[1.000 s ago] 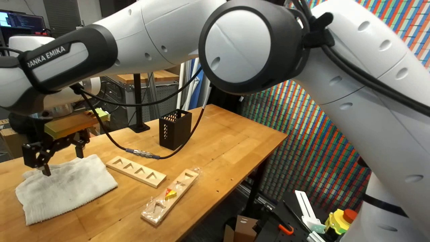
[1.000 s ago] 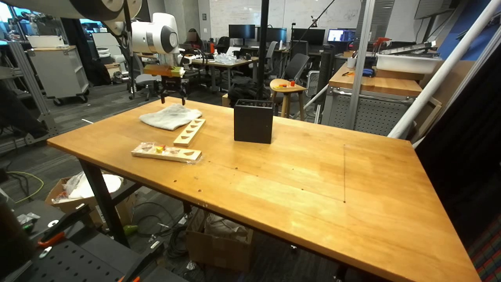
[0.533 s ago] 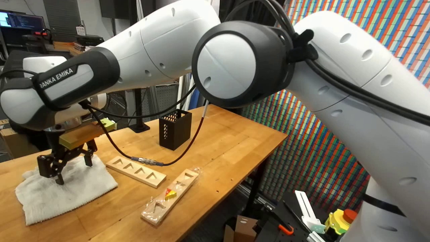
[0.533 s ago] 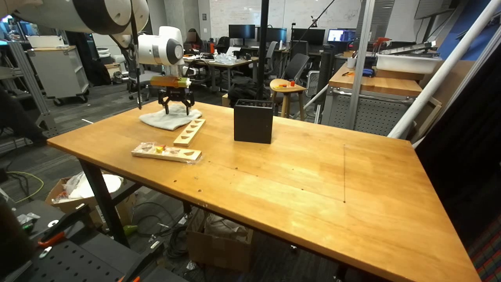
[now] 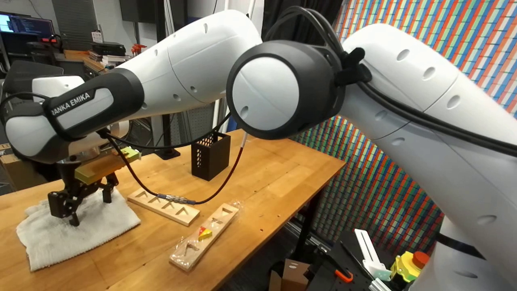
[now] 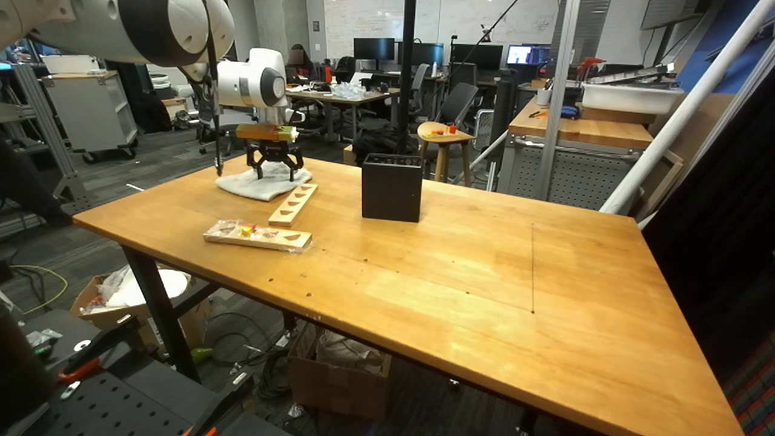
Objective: Put the cloth in the box
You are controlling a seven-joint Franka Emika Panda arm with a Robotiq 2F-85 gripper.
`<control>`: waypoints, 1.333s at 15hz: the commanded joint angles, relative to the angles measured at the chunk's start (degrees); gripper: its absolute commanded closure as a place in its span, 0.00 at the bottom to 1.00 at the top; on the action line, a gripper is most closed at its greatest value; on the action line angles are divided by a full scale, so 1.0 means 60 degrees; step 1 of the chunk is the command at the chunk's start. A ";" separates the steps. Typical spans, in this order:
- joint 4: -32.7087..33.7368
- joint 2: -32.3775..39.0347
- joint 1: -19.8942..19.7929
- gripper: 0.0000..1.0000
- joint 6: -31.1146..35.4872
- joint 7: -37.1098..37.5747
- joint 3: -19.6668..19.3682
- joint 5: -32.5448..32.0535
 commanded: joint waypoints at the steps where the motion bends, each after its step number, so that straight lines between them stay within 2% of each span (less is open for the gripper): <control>1: 0.0265 0.0130 -0.0155 0.34 -0.0104 0.0002 0.0072 0.0169; 8: -0.0144 -0.0247 -0.0495 0.88 0.0015 0.0085 0.0084 0.0208; 10: -0.0228 -0.0330 -0.0580 0.98 -0.0009 0.0094 0.0088 0.0231; 11: -0.0278 -0.0409 -0.0610 0.94 -0.0047 0.0110 0.0072 0.0222; 20: -0.1096 -0.1883 -0.1099 0.94 -0.0850 0.0004 0.0010 0.0117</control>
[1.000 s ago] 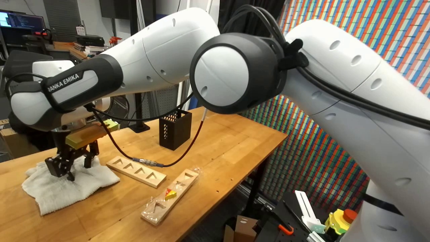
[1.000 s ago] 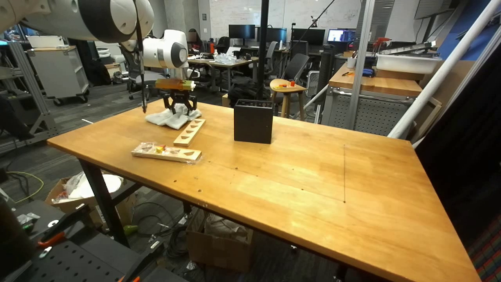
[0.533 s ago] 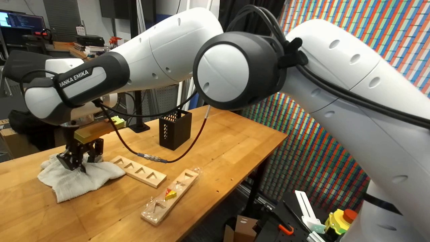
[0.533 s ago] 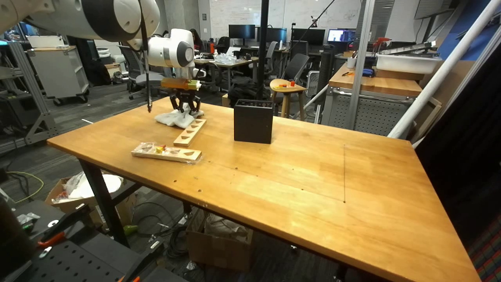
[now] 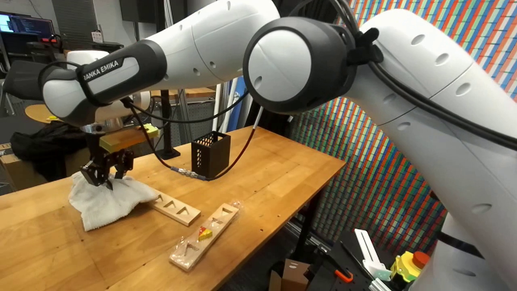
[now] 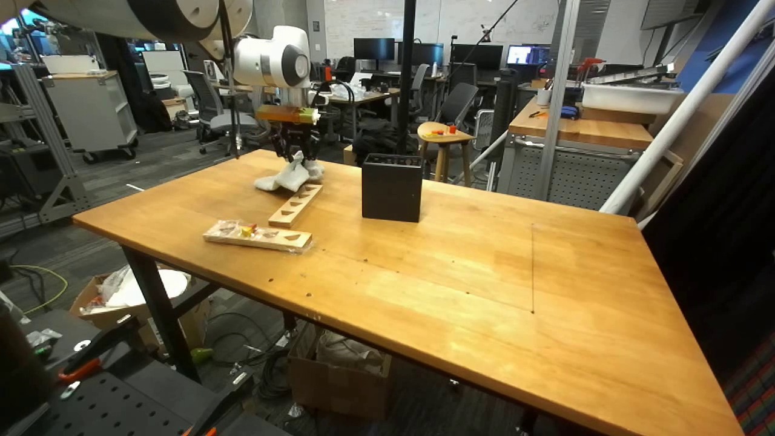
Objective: Put the cloth in the box
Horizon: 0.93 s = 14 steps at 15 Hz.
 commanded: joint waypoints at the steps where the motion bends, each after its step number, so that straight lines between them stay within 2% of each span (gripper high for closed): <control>1: -0.1014 -0.1361 -0.0300 0.94 -0.0536 -0.0057 -0.0014 0.0035; 7: -0.1791 -0.3022 -0.0721 0.94 -0.1343 -0.0845 -0.0684 -0.0239; 14: -0.2365 -0.4242 -0.1967 0.94 -0.1854 -0.3392 -0.1247 -0.1115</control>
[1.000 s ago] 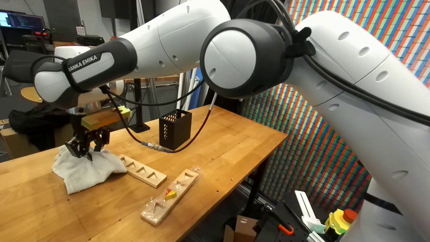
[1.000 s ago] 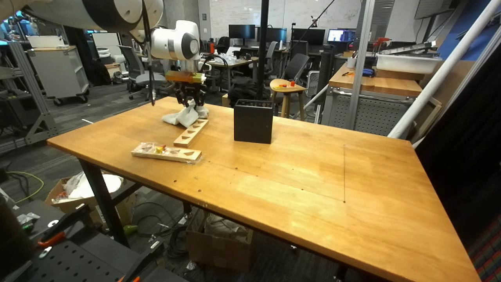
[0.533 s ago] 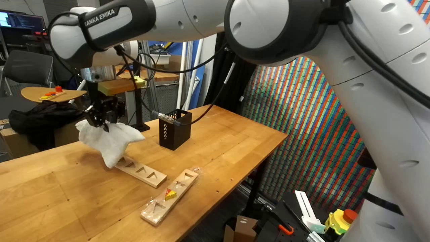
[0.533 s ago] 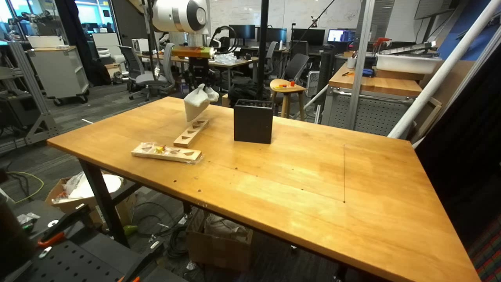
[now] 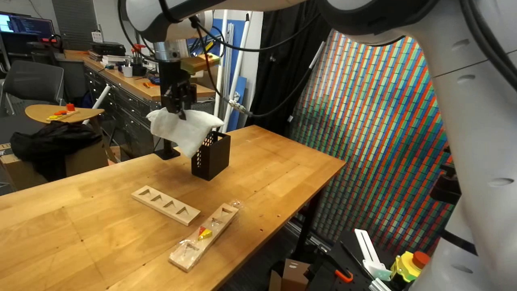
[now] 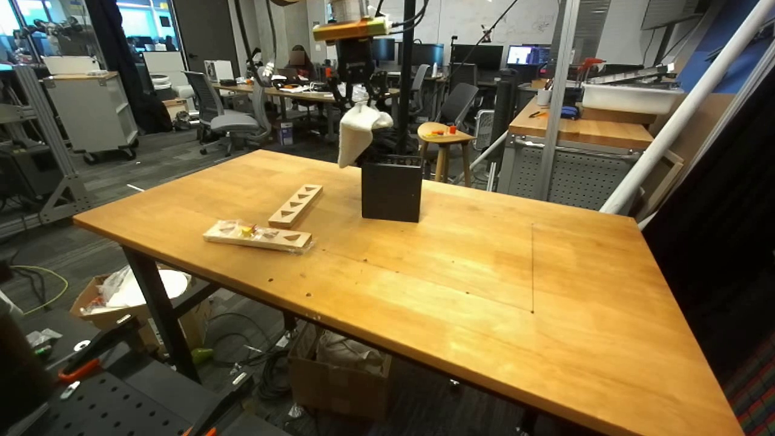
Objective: Put the cloth in the box
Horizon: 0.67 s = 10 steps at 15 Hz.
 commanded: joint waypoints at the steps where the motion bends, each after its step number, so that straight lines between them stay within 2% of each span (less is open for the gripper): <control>1: -0.0553 -0.0712 -0.0607 0.94 -0.0073 -0.1395 -0.0186 -0.0405; 6: -0.0485 -0.0664 -0.1340 0.94 0.0131 -0.2873 -0.0169 -0.0334; 10: -0.0566 -0.0586 -0.1402 0.94 0.0141 -0.3210 -0.0108 -0.0220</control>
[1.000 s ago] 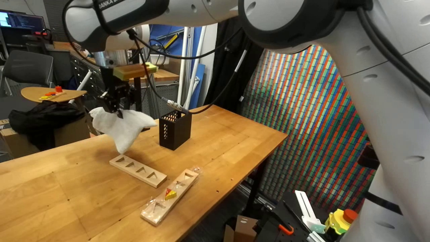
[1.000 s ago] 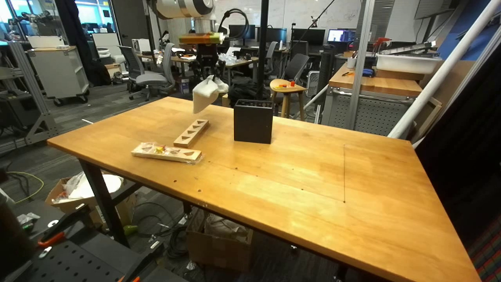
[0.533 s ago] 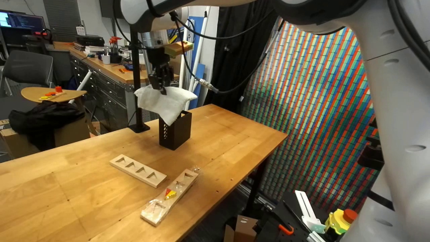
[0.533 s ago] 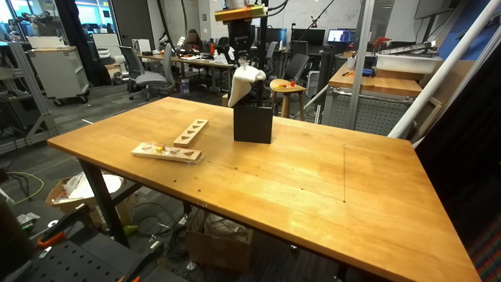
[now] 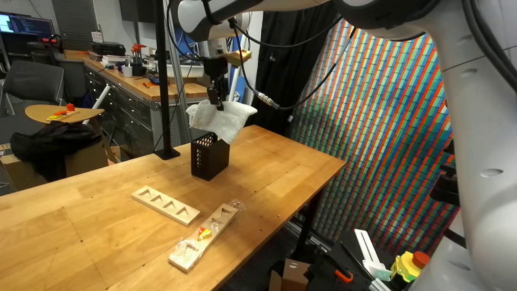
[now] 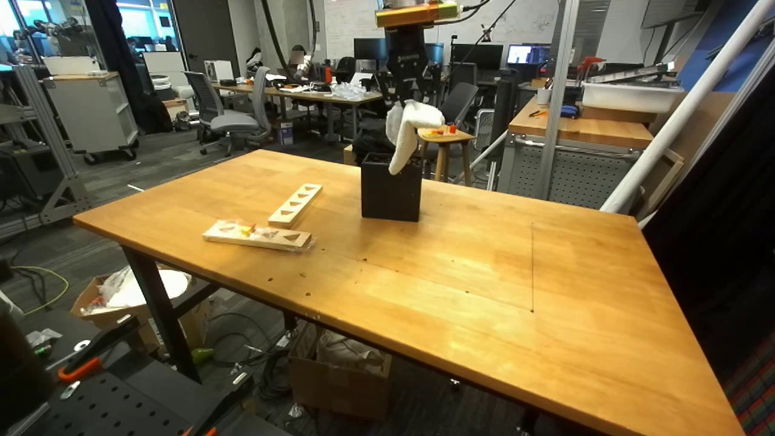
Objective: Put the cloth in the box
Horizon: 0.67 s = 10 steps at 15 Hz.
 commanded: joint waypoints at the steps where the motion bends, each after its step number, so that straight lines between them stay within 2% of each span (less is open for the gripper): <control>1: -0.0197 -0.0136 0.0020 0.94 0.0100 -0.0358 0.0128 0.0087; 7: -0.0223 0.0075 -0.0012 0.94 0.0146 -0.0154 0.0225 0.0343; 10: -0.0509 0.0127 -0.0262 0.94 0.0248 0.0215 0.0137 0.0756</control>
